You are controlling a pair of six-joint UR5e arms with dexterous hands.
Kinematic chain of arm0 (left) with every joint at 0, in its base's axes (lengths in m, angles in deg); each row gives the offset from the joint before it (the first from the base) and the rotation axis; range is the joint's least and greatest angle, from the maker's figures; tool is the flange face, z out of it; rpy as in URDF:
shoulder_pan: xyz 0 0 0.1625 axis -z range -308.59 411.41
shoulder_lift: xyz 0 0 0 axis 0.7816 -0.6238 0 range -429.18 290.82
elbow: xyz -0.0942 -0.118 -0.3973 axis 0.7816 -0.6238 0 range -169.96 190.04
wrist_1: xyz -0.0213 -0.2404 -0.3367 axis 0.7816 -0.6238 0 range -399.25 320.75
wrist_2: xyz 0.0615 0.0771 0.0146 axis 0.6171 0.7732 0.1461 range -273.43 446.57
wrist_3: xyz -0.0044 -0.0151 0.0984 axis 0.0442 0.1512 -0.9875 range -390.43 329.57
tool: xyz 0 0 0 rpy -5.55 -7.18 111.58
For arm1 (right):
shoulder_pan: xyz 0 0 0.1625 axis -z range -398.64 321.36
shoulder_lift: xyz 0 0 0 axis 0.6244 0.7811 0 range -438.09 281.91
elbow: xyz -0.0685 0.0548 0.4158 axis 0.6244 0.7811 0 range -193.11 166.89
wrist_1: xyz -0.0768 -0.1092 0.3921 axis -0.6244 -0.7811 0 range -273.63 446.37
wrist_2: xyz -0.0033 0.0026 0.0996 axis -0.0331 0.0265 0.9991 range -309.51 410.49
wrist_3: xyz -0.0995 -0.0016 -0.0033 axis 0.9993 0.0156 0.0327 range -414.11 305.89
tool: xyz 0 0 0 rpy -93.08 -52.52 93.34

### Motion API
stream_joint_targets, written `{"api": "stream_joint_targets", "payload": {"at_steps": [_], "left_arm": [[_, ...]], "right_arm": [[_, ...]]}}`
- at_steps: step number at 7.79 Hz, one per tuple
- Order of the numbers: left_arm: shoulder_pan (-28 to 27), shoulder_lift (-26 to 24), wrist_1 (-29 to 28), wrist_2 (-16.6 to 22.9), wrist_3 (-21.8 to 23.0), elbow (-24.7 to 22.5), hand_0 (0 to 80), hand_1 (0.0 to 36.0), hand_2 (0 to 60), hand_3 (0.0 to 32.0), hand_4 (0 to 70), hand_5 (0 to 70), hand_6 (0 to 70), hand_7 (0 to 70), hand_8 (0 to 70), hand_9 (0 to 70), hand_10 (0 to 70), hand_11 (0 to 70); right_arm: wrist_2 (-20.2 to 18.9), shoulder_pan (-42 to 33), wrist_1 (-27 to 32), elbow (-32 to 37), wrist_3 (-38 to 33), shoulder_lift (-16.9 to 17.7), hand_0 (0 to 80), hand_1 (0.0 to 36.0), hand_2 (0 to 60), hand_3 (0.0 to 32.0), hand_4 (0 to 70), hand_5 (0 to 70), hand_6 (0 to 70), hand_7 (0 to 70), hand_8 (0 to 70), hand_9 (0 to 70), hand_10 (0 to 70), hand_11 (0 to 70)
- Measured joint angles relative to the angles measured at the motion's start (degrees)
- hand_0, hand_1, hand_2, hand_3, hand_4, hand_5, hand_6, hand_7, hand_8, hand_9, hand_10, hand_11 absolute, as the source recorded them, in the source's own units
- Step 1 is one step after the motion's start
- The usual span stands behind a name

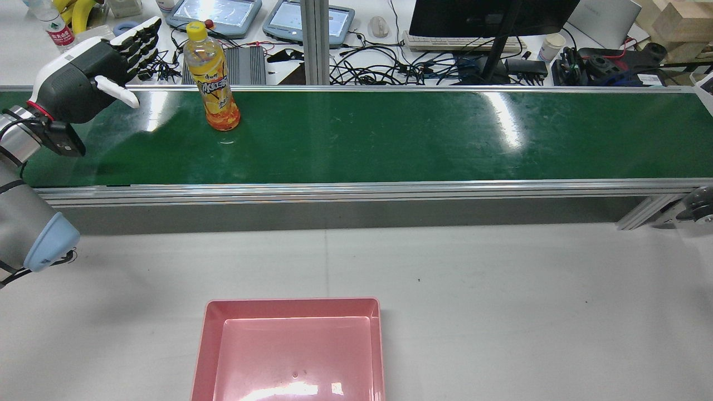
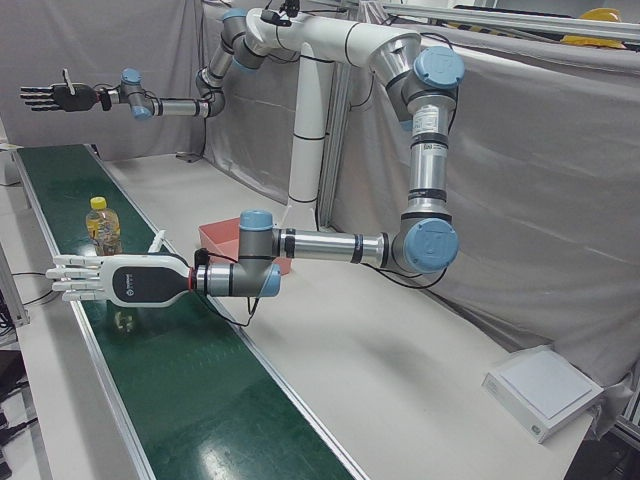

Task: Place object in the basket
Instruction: 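Move the left hand toward the bottle on the belt, then close the left hand fingers around the bottle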

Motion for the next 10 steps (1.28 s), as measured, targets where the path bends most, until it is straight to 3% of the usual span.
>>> {"api": "stream_joint_targets", "payload": {"at_steps": [6, 10], "left_arm": [[-3.5, -1.1, -0.5, -2.2, -0.1, 0.8, 56.3, 2.5, 0.0, 0.0, 10.0, 5.8, 0.0, 0.0, 0.0, 0.0, 1.1, 3.1], [-3.4, -4.5, -1.8, -2.1, 0.2, 5.0, 57.4, 2.8, 0.0, 0.0, 11.4, 7.6, 0.0, 0.0, 0.0, 0.0, 1.3, 3.4]], "right_arm": [[0.0, 0.0, 0.0, 0.0, 0.0, 0.0, 0.0, 0.0, 0.0, 0.0, 0.0, 0.0, 0.0, 0.0, 0.0, 0.0, 0.0, 0.0], [0.0, 0.0, 0.0, -0.1, 0.0, 0.0, 0.0, 0.0, 0.0, 0.0, 0.0, 0.0, 0.0, 0.0, 0.0, 0.0, 0.0, 0.0]]}}
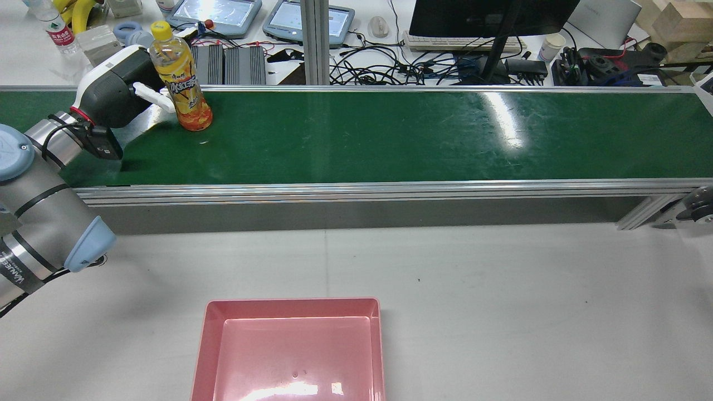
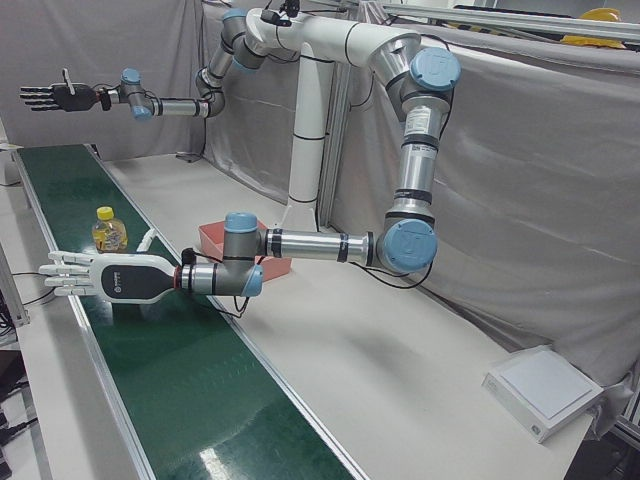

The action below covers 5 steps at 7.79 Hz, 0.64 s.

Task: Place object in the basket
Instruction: 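Close the left hand fingers around the bottle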

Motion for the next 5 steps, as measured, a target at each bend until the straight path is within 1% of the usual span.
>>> {"api": "stream_joint_targets", "payload": {"at_steps": [1, 2, 3, 4, 5], "left_arm": [[0.1, -0.6, 0.0, 0.2, 0.1, 0.4, 57.1, 2.9, 0.0, 0.0, 12.2, 11.3, 0.0, 0.0, 0.8, 2.3, 4.2, 7.6], [0.1, -1.0, 0.0, 0.4, 0.2, 0.5, 59.3, 8.2, 0.0, 0.0, 19.0, 26.2, 3.3, 1.7, 3.9, 7.3, 14.6, 22.9], [0.1, -1.2, 0.0, 0.7, 0.5, 0.5, 69.1, 13.0, 0.0, 0.0, 42.8, 52.4, 14.2, 21.9, 21.0, 31.5, 44.1, 63.6], [0.0, -1.5, 0.0, 1.7, 1.6, 0.5, 78.8, 20.8, 17.5, 0.0, 67.6, 70.0, 55.7, 70.0, 59.0, 70.0, 70.0, 70.0], [0.0, -2.2, 0.1, 3.3, 2.8, 0.5, 60.6, 28.6, 60.0, 0.0, 56.6, 70.0, 70.0, 70.0, 70.0, 70.0, 70.0, 70.0]], "right_arm": [[0.0, 0.0, 0.0, 0.0, 0.0, 0.0, 0.0, 0.0, 0.0, 0.0, 0.0, 0.0, 0.0, 0.0, 0.0, 0.0, 0.0, 0.0], [0.0, 0.0, 0.0, 0.0, 0.0, 0.0, 0.0, 0.0, 0.0, 0.0, 0.0, 0.0, 0.0, 0.0, 0.0, 0.0, 0.0, 0.0], [0.0, 0.0, 0.0, 0.0, 0.0, 0.0, 0.0, 0.0, 0.0, 0.0, 0.0, 0.0, 0.0, 0.0, 0.0, 0.0, 0.0, 0.0], [0.0, 0.0, 0.0, 0.0, 0.0, 0.0, 0.0, 0.0, 0.0, 0.0, 0.0, 0.0, 0.0, 0.0, 0.0, 0.0, 0.0, 0.0], [0.0, 0.0, 0.0, 0.0, 0.0, 0.0, 0.0, 0.0, 0.0, 0.0, 0.0, 0.0, 0.0, 0.0, 0.0, 0.0, 0.0, 0.0]]}}
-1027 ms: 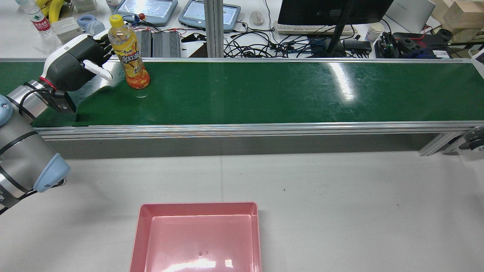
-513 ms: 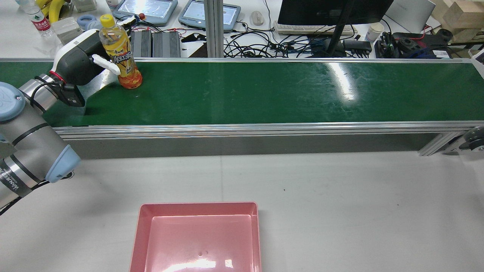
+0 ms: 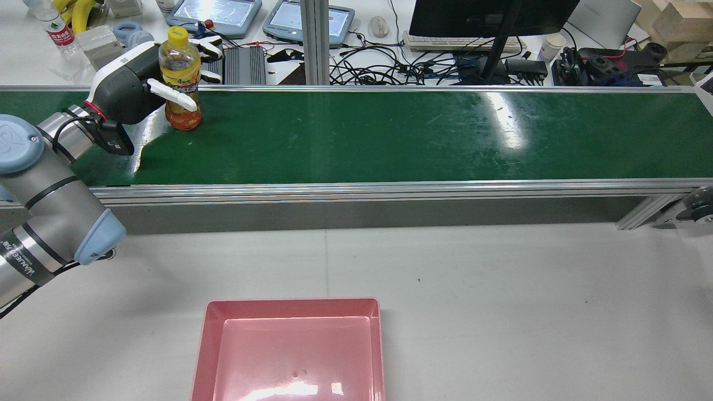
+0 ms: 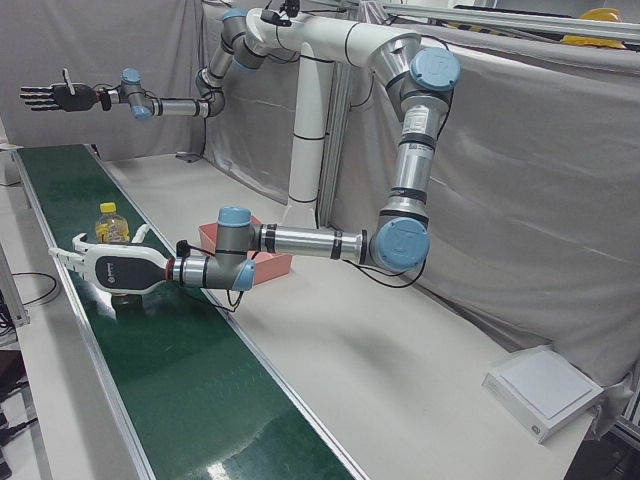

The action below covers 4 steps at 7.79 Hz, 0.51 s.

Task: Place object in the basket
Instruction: 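Close the left hand fingers around the bottle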

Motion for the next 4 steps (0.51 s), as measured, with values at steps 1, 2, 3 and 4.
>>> {"api": "stream_joint_targets", "payload": {"at_steps": [1, 2, 3, 4], "left_arm": [[0.1, -0.7, 0.4, 1.1, 0.6, 0.0, 54.1, 35.6, 60.0, 0.0, 49.7, 70.0, 70.0, 70.0, 70.0, 70.0, 70.0, 70.0], [0.2, -1.1, 1.0, 1.7, 0.9, -0.2, 53.1, 34.6, 60.0, 0.0, 47.1, 70.0, 70.0, 70.0, 70.0, 70.0, 70.0, 70.0], [0.6, -1.3, 1.9, 2.2, 1.0, -1.2, 52.4, 34.4, 60.0, 0.0, 46.2, 70.0, 70.0, 70.0, 70.0, 70.0, 70.0, 70.0], [1.0, -1.3, 3.8, 2.7, 1.0, -3.9, 51.8, 32.2, 60.0, 0.0, 44.7, 70.0, 70.0, 70.0, 70.0, 70.0, 70.0, 70.0]], "right_arm": [[0.0, 0.0, 0.0, 0.0, 0.0, 0.0, 0.0, 0.0, 0.0, 0.0, 0.0, 0.0, 0.0, 0.0, 0.0, 0.0, 0.0, 0.0], [0.0, 0.0, 0.0, 0.0, 0.0, -0.1, 0.0, 0.0, 0.0, 0.0, 0.0, 0.0, 0.0, 0.0, 0.0, 0.0, 0.0, 0.0], [0.0, 0.0, 0.0, 0.0, 0.0, 0.0, 0.0, 0.0, 0.0, 0.0, 0.0, 0.0, 0.0, 0.0, 0.0, 0.0, 0.0, 0.0], [0.0, 0.0, 0.0, -0.1, 0.0, 0.0, 0.0, 0.0, 0.0, 0.0, 0.0, 0.0, 0.0, 0.0, 0.0, 0.0, 0.0, 0.0]]}}
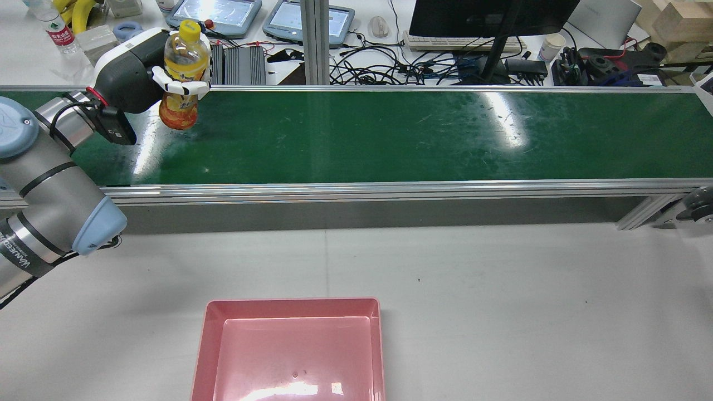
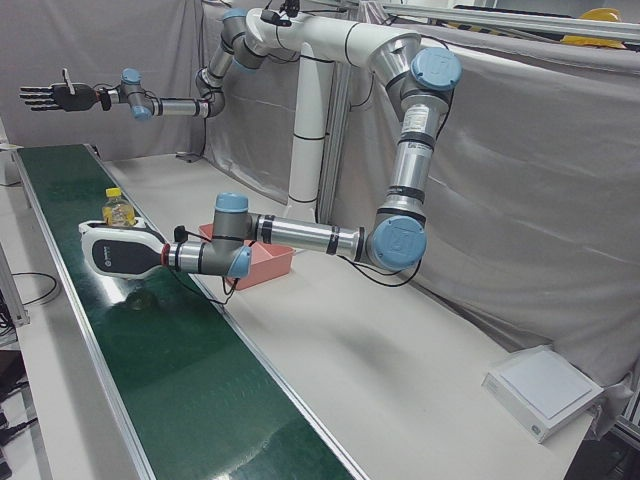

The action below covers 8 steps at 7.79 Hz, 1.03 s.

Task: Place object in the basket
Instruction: 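Close the left hand fingers around the bottle, then lift the bottle off the belt and carry it toward the pink tray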

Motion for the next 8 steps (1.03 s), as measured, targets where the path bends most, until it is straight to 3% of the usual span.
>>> {"api": "stream_joint_targets", "payload": {"at_steps": [5, 8], "left_arm": [[-0.2, 4.0, 6.4, 0.8, -0.4, -15.8, 52.6, 29.2, 60.0, 0.0, 40.2, 70.0, 70.0, 70.0, 70.0, 70.0, 70.0, 70.0], [-6.7, 5.7, 10.5, 0.7, -1.9, -23.8, 52.4, 28.8, 60.0, 0.0, 39.9, 70.0, 70.0, 70.0, 70.0, 70.0, 70.0, 70.0]], "right_arm": [[0.0, 0.0, 0.0, 0.0, 0.0, 0.0, 0.0, 0.0, 0.0, 0.0, 0.0, 0.0, 0.0, 0.0, 0.0, 0.0, 0.0, 0.0], [0.0, 0.0, 0.0, 0.0, 0.0, 0.0, 0.0, 0.0, 0.0, 0.0, 0.0, 0.0, 0.0, 0.0, 0.0, 0.0, 0.0, 0.0]]}}
